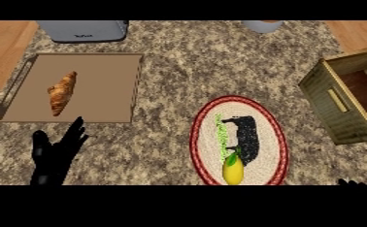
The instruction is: Pick the lemon from the placemat and place it in the basket
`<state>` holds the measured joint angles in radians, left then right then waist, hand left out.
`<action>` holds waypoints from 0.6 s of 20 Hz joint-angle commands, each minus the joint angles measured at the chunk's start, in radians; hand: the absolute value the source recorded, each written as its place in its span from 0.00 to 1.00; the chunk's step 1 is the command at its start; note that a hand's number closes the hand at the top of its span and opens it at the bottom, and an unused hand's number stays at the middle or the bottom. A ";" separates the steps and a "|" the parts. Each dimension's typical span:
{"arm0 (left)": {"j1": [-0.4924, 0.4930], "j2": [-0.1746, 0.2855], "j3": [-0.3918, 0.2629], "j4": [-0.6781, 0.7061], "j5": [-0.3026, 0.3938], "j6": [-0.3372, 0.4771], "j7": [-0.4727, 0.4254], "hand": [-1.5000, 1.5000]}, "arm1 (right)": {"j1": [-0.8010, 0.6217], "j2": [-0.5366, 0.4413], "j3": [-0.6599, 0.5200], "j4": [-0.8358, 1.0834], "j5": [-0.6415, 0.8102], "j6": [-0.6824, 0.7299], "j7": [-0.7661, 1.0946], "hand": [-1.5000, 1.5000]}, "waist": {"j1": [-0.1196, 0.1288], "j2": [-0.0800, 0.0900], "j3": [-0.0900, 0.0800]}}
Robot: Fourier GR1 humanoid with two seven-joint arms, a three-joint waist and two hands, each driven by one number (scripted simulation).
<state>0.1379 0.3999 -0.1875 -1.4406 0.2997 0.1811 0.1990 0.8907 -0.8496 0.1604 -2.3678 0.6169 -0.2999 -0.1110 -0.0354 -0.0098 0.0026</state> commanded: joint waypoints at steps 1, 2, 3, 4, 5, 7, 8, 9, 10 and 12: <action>-0.023 -0.013 0.018 0.110 0.008 -0.043 -0.031 0.50 | 0.013 0.030 0.055 -0.191 0.072 0.047 0.089 0.00 | 0.018 0.010 -0.005; 0.001 -0.034 -0.047 -0.006 -0.048 0.027 0.046 0.50 | 0.012 0.035 0.042 -0.180 0.068 0.043 0.085 0.00 | 0.022 0.007 -0.004; 0.001 -0.022 -0.034 -0.022 -0.026 0.011 0.059 0.50 | -0.016 0.043 0.095 -0.210 0.110 0.051 0.126 0.00 | 0.027 0.008 -0.005; -0.001 -0.056 -0.050 -0.010 -0.045 0.036 0.045 0.50 | -0.048 0.058 0.101 -0.183 0.091 0.043 0.120 0.00 | 0.028 0.009 -0.004; -0.036 -0.031 -0.003 0.081 -0.033 -0.005 0.008 0.50 | -0.082 0.076 0.113 -0.140 0.081 0.036 0.108 0.00 | 0.026 0.010 -0.004; 0.000 -0.014 0.014 0.112 -0.014 -0.065 -0.041 0.50 | -0.142 0.107 0.159 -0.046 0.121 0.022 0.102 0.00 | 0.032 0.010 -0.004; -0.024 -0.027 0.009 0.111 -0.025 -0.038 -0.022 0.50 | -0.158 0.131 0.235 -0.066 0.209 0.021 0.150 0.00 | 0.032 0.011 -0.005; 0.005 -0.033 -0.010 0.059 -0.044 -0.017 -0.005 0.50 | -0.201 0.139 0.222 -0.026 0.185 0.033 0.169 0.00 | 0.038 0.010 -0.004; -0.025 -0.040 -0.024 0.022 -0.049 0.010 0.068 0.50 | -0.233 0.135 0.227 -0.006 0.195 0.048 0.191 0.00 | 0.039 0.011 -0.004; 0.007 -0.034 -0.002 0.071 -0.038 -0.043 -0.038 0.50 | -0.252 0.151 0.274 -0.016 0.261 0.055 0.248 0.00 | 0.038 0.010 -0.005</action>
<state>0.1128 0.3743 -0.1835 -1.4155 0.2663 0.1570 0.1730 0.6828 -0.7260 0.3733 -2.3216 0.6756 -0.2790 0.0346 -0.0027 -0.0057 0.0045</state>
